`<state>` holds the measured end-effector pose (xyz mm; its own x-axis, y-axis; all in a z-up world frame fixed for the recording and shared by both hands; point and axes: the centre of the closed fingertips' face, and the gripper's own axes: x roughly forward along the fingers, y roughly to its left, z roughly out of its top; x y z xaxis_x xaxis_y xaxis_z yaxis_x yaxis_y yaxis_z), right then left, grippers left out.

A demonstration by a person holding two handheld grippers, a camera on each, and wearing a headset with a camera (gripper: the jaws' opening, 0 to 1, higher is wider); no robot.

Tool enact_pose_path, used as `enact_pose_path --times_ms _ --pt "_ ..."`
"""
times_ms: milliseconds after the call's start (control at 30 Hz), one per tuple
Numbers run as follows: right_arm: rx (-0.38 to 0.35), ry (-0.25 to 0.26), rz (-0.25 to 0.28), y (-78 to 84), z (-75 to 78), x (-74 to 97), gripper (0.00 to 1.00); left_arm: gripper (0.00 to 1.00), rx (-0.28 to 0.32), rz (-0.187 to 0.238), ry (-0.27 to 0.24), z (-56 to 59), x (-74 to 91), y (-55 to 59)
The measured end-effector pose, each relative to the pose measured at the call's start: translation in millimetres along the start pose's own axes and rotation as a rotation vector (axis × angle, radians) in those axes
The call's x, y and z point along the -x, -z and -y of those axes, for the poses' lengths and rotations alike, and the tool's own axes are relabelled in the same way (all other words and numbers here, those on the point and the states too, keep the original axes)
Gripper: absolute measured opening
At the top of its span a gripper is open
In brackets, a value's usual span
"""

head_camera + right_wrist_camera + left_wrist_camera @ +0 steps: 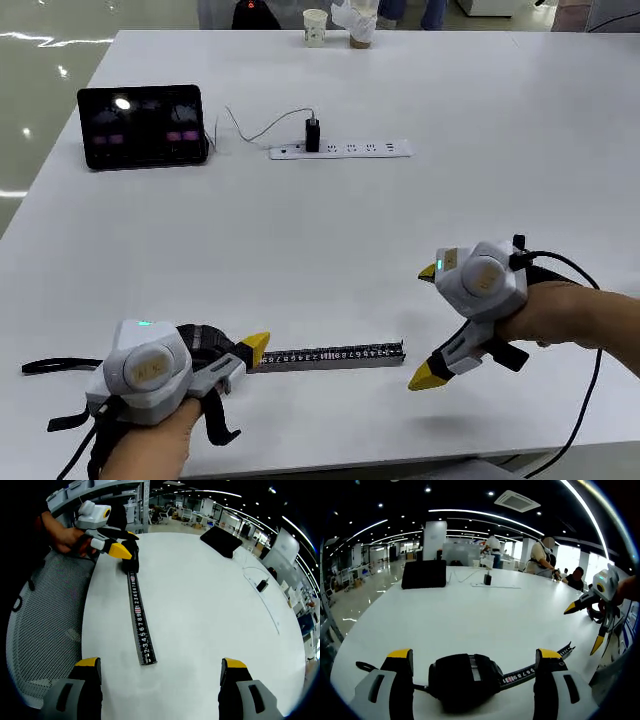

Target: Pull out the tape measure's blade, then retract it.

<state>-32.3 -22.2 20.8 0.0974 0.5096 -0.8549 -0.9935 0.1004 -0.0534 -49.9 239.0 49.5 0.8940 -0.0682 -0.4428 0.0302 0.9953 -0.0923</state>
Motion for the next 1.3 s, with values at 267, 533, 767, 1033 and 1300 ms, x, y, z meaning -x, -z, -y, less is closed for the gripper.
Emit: enact_pose_path --times_ms 267,533,767,1033,1300 --pt "0.025 -0.023 -0.023 -1.8 0.5 -12.8 0.94 0.99 -0.030 0.037 0.008 -0.3 -1.7 2.5" --pt "0.056 -0.066 -0.068 5.8 -7.2 -23.4 0.80 0.99 -0.036 0.028 0.025 4.4 -4.3 6.4" --pt "0.073 -0.109 -0.076 9.4 -12.4 -25.8 0.57 0.99 -0.037 0.027 0.023 3.7 -5.1 6.5" --pt "0.118 -0.133 -0.098 14.5 -16.9 -27.2 0.41 0.99 -0.033 0.039 0.016 1.6 -5.3 3.6" --pt "0.137 -0.136 -0.110 17.1 -18.6 -29.4 0.31 0.99 -0.033 0.039 0.011 0.3 -5.0 3.3"
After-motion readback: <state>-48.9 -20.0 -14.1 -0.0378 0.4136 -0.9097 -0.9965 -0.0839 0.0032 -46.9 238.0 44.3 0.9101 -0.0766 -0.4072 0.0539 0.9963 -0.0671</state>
